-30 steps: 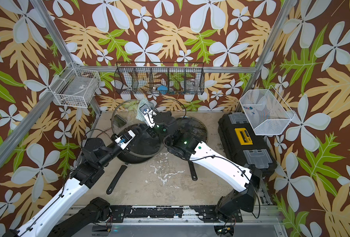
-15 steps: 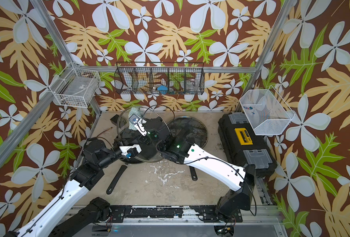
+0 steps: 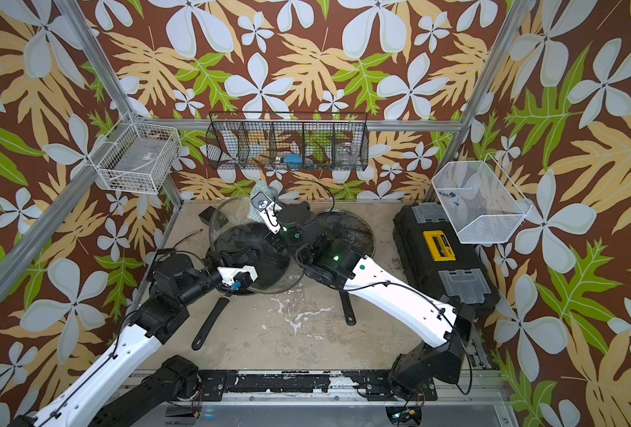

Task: Wipe the pot lid with a cloth
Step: Wipe the pot lid.

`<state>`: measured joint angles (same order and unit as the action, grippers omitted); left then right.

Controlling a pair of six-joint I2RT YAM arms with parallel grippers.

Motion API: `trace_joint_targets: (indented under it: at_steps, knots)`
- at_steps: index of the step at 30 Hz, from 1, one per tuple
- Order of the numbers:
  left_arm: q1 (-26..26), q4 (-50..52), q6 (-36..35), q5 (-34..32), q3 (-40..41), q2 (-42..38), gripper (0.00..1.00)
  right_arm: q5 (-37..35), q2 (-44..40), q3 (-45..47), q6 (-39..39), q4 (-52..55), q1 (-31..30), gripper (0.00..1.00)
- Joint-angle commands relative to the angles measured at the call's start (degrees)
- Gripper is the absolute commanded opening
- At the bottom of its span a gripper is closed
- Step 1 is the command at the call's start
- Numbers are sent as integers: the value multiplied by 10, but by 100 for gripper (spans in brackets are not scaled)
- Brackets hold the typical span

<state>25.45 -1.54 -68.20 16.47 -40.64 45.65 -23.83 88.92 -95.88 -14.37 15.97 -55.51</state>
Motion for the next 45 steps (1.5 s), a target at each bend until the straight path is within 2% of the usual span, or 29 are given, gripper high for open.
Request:
trace_joint_targets:
  at_steps: [1,12,21,27,35,45]
  knots:
    - [1,-121,-90,16,1,-12,0,-14,21,-20,-5,23,2,0]
    - [1,-113,-203,-18,10,-17,0,6,100,-65,-45,50,-53,0]
    - [2,-91,-250,-29,16,-15,0,-30,93,-90,-45,43,-19,0]
    - [4,-87,-265,-30,18,-15,0,-2,124,-126,-48,63,-25,0]
    - [8,-79,-286,-40,21,-16,0,24,181,-166,-75,92,-73,0]
    - [9,-72,-299,-50,24,-17,0,-2,185,-220,-81,79,-53,0]
